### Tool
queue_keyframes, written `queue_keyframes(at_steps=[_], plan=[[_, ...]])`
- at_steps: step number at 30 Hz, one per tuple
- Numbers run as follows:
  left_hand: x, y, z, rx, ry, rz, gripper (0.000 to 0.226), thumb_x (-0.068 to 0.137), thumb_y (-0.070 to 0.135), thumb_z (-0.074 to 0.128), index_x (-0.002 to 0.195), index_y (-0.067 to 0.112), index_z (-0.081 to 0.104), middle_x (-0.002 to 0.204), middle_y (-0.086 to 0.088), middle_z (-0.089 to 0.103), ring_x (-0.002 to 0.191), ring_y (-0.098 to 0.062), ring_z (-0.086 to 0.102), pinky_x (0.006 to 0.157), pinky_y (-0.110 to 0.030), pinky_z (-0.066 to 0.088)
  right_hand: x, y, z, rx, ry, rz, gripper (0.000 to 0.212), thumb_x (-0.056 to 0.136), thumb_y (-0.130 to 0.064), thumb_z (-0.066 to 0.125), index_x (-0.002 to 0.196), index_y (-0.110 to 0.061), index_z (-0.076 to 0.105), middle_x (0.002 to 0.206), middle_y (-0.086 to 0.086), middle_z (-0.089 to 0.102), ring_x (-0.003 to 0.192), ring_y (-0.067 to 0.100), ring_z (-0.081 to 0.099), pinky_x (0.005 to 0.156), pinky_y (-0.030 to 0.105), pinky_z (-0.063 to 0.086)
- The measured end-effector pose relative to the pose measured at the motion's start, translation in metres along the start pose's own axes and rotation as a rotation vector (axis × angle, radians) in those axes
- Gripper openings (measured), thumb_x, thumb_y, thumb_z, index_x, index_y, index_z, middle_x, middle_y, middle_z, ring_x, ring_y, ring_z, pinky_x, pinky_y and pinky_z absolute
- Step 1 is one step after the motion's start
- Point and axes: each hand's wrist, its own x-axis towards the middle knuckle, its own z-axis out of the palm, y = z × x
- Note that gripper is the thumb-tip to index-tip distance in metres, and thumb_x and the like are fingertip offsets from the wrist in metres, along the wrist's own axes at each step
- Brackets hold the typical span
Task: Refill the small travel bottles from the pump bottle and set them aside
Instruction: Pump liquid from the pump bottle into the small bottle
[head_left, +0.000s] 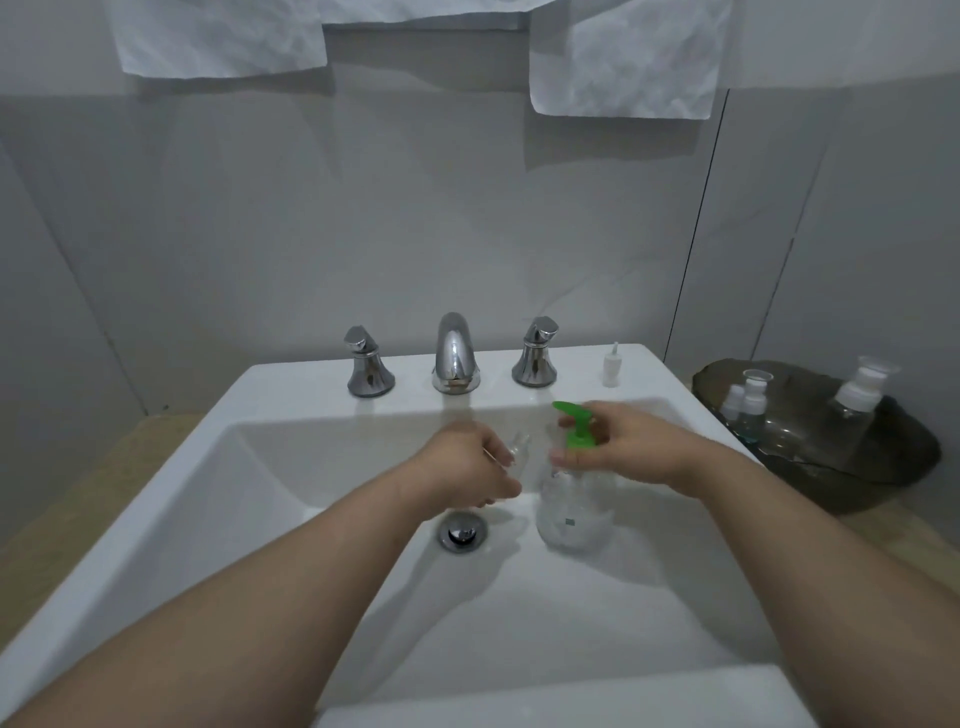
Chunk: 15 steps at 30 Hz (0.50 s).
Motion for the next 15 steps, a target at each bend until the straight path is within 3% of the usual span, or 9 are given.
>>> queue_keyframes(at_steps=[3,7,9,12,15], plan=[[0.006,-0.004,-0.003,0.014,0.017,-0.028,0.027,0.079,0.007,0.084,0.088,0.015,0.060,0.091,-0.012,0.070,0.073,-0.025,0.065,0.084,-0.046,0.061,-0.001,0.007,0.013,-0.173,-0.119,0.042,0.080,0.076,-0.041,0.091,0.142,-0.036,0.045,0.133,-0.021,0.055,0.123,0.006,0.054,0.102,0.021,0.038],[0.008,-0.007,-0.004,0.049,-0.026,-0.061,0.031,0.082,0.003,0.081,0.086,0.016,0.053,0.090,-0.014,0.066,0.075,-0.027,0.066,0.086,-0.046,0.061,0.004,0.004,0.014,-0.167,-0.133,0.029,0.060,0.080,-0.030,0.090,0.128,-0.036,0.054,0.129,-0.014,0.063,0.123,0.012,0.058,0.102,0.024,0.042],[0.010,-0.008,-0.004,0.047,-0.051,-0.067,0.030,0.082,0.003,0.081,0.087,0.015,0.055,0.090,-0.014,0.067,0.074,-0.028,0.067,0.086,-0.047,0.061,0.003,0.000,0.001,-0.247,-0.156,0.037,0.062,0.078,-0.030,0.091,0.130,-0.031,0.057,0.127,-0.010,0.064,0.120,0.014,0.059,0.102,0.026,0.043],[0.011,-0.010,-0.004,0.077,-0.098,-0.063,0.026,0.081,0.003,0.082,0.090,0.012,0.060,0.097,-0.016,0.071,0.071,-0.027,0.065,0.082,-0.041,0.061,-0.002,-0.004,-0.015,-0.278,-0.170,0.062,0.068,0.060,-0.039,0.093,0.120,-0.032,0.061,0.115,-0.007,0.071,0.110,0.014,0.065,0.101,0.033,0.049],[0.012,-0.010,-0.005,0.103,-0.130,-0.054,0.025,0.079,0.003,0.084,0.093,0.010,0.065,0.101,-0.013,0.074,0.075,-0.027,0.068,0.086,-0.040,0.062,-0.005,-0.009,-0.007,-0.291,-0.218,0.071,0.059,0.050,-0.034,0.081,0.106,-0.018,0.070,0.101,0.004,0.075,0.095,0.021,0.068,0.092,0.039,0.053]])
